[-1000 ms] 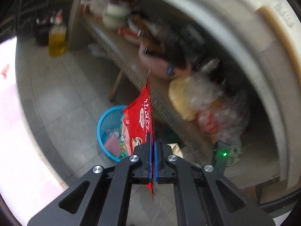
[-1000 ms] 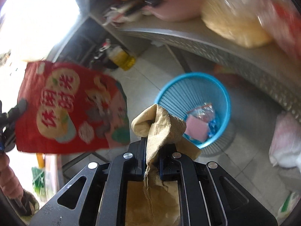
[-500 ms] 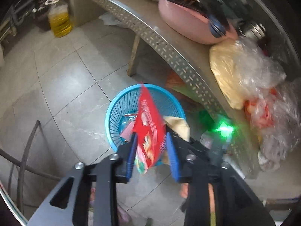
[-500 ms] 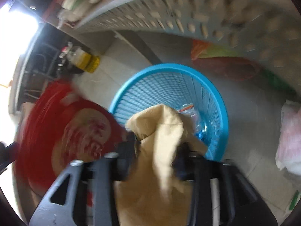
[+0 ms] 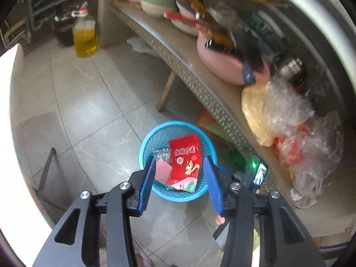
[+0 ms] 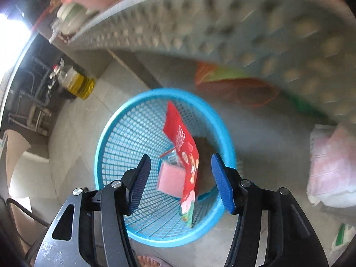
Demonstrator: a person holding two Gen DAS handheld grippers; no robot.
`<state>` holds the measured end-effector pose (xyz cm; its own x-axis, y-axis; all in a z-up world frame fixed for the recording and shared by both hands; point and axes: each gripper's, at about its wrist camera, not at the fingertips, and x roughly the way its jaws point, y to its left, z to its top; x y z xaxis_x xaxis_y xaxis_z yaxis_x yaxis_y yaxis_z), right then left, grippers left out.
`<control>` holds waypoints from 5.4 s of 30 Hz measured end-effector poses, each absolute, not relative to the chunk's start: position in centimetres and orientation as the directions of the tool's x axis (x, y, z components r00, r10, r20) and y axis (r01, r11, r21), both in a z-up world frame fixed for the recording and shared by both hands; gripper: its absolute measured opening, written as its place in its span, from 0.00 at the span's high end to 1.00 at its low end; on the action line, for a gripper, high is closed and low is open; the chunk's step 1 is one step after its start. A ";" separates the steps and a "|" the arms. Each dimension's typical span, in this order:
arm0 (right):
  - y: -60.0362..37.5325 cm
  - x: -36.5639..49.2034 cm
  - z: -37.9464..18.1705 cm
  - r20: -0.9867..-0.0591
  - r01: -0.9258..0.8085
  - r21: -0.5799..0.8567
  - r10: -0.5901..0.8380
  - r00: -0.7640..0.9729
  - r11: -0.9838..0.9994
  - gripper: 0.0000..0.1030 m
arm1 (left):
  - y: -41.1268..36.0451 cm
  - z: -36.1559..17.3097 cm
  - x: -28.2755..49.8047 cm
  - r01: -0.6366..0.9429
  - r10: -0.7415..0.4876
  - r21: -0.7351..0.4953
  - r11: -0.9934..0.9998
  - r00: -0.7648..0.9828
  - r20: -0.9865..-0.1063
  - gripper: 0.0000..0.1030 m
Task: Collect trash
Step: 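Bring both open tools back over the table, then grasp the clear plastic box with the right tool and lift it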
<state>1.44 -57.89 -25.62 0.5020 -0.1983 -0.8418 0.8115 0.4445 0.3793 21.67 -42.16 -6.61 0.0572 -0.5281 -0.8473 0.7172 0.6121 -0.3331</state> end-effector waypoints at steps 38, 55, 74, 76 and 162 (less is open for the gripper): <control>-58.3 6.5 -32.8 -0.971 0.839 0.007 -0.196 0.135 0.544 0.83 | -11.6 0.9 16.6 0.649 -0.610 -0.326 0.688 0.274 -0.744 0.42; -56.2 10.0 -34.8 -0.983 0.778 -0.075 -0.179 0.048 0.624 0.84 | -8.5 -0.3 16.3 0.585 -0.569 -0.330 0.741 0.286 -0.771 0.40; -43.9 0.5 -8.3 -0.795 0.585 0.207 -0.213 0.568 0.785 0.30 | 1.0 1.2 11.9 0.469 -0.575 -0.373 0.801 0.427 -0.697 0.27; -41.8 0.4 -5.3 -0.770 0.513 0.246 -0.155 0.618 0.823 0.28 | 2.6 1.2 11.1 0.447 -0.572 -0.382 0.809 0.449 -0.687 0.27; -2.5 31.0 -0.9 -0.858 -0.405 0.418 0.500 0.119 0.813 0.18 | 20.6 -1.4 22.7 0.035 -0.225 -0.298 0.954 0.741 -0.632 0.22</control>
